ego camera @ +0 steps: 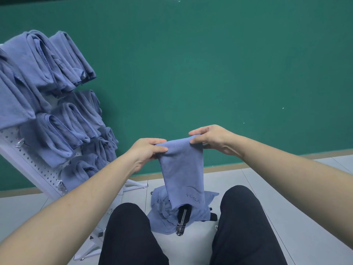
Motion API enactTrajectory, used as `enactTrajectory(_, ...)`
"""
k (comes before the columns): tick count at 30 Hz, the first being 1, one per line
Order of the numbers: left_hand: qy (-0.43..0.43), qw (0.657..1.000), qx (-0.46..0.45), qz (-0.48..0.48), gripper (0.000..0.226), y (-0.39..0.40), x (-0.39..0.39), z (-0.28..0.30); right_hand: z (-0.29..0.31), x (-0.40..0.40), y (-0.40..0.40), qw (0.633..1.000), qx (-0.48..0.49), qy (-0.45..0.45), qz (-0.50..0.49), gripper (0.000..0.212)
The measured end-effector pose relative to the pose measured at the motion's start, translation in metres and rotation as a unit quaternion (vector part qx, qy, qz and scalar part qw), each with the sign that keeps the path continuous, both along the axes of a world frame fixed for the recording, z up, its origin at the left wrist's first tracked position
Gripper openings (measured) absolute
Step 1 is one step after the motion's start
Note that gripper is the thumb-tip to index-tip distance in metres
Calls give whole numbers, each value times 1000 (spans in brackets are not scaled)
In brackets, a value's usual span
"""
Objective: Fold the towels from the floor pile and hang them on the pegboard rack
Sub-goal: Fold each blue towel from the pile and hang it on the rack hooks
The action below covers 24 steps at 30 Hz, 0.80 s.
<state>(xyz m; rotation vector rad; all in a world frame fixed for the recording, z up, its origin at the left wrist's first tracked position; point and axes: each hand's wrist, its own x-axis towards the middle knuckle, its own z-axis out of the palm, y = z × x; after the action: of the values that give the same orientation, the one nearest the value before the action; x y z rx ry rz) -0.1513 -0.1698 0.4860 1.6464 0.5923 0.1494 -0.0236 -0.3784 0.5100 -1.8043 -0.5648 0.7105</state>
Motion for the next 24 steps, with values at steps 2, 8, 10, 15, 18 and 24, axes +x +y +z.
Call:
enactTrajectory(2,-5,1000,30,5,40,1,1,0,0,0,1,998,-38,-56,0,42)
enactTrajectory(8,10,978,206,9,49,-2,1,3,0,0,5,967,-146,-210,12,42)
enactTrajectory(10,11,968,251,1,35,-2,0,5,2,-1,6,954,-174,-242,20,32)
enactTrajectory(15,28,953,301,-27,5,-3,-1,6,2,2,6,942,-197,-272,9,11)
enactTrajectory(18,22,972,232,-37,2,0,-1,5,0,4,3,962,-145,-232,-1,9)
enactTrajectory(24,-14,997,52,-56,19,0,-5,8,-2,11,-5,994,-70,-87,4,14)
